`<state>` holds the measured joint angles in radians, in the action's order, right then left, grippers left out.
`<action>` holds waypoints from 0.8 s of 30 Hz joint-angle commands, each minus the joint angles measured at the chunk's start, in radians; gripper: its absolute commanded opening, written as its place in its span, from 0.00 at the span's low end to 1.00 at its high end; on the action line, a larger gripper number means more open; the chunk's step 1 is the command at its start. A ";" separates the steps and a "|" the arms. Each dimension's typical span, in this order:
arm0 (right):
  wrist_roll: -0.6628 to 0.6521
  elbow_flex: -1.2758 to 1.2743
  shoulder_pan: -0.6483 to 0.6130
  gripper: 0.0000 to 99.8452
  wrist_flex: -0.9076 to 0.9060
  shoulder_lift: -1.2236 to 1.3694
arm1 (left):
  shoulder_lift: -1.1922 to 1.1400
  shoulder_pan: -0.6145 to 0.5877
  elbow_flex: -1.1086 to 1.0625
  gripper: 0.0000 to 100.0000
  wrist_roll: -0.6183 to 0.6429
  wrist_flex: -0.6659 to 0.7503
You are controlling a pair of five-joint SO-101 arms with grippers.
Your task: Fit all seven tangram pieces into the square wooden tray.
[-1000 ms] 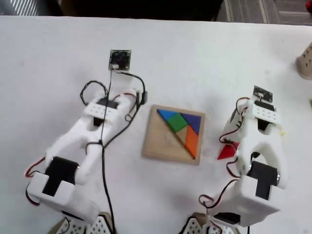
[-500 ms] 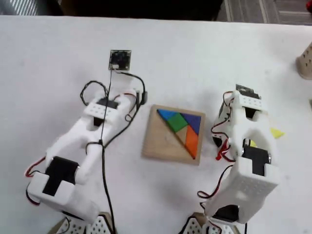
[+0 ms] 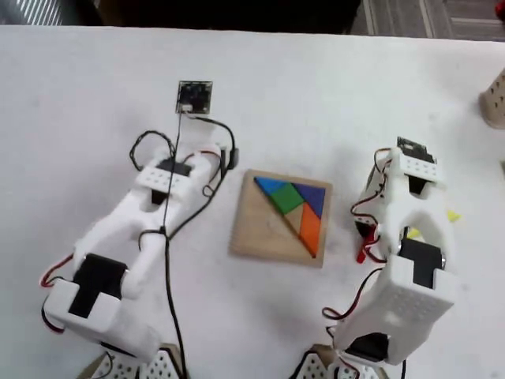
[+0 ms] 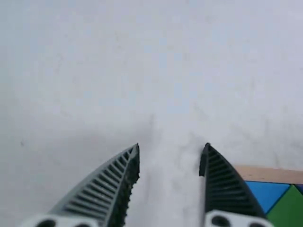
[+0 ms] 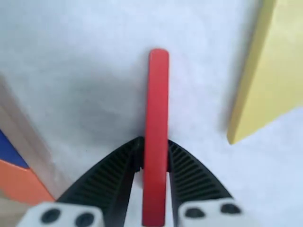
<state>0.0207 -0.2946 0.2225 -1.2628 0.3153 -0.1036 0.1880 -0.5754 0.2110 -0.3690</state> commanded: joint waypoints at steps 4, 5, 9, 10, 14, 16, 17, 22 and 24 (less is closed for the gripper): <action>-0.051 0.003 -0.004 0.02 -0.013 -0.107 | 0.013 0.010 0.052 0.22 -0.008 -0.006; -0.064 -0.008 -0.010 0.02 -0.015 -0.136 | 0.013 0.007 0.052 0.22 -0.008 -0.006; -0.121 -0.031 -0.024 0.02 -0.062 -0.271 | 0.015 0.004 0.049 0.22 -0.008 -0.008; -0.133 -0.031 -0.028 0.02 -0.079 -0.305 | 0.015 -0.004 0.049 0.22 -0.008 -0.015; -0.216 -0.029 -0.067 0.02 -0.148 -0.417 | 0.041 -0.051 0.077 0.22 -0.006 -0.117; -0.241 -0.029 -0.097 0.02 -0.171 -0.458 | 0.048 -0.077 0.080 0.22 -0.005 -0.144; -0.245 -0.029 -0.113 0.02 -0.177 -0.473 | 0.050 -0.088 0.080 0.22 -0.003 -0.147; -0.199 -0.028 -0.223 0.02 -0.176 -0.498 | 0.047 -0.127 0.097 0.22 -0.003 -0.149; -0.146 -0.028 -0.297 0.02 -0.174 -0.498 | 0.047 -0.143 0.101 0.22 -0.003 -0.147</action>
<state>-0.1803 -0.3360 0.0153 -1.4346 -0.1358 -0.1020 0.0806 -0.5386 0.2110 -0.5117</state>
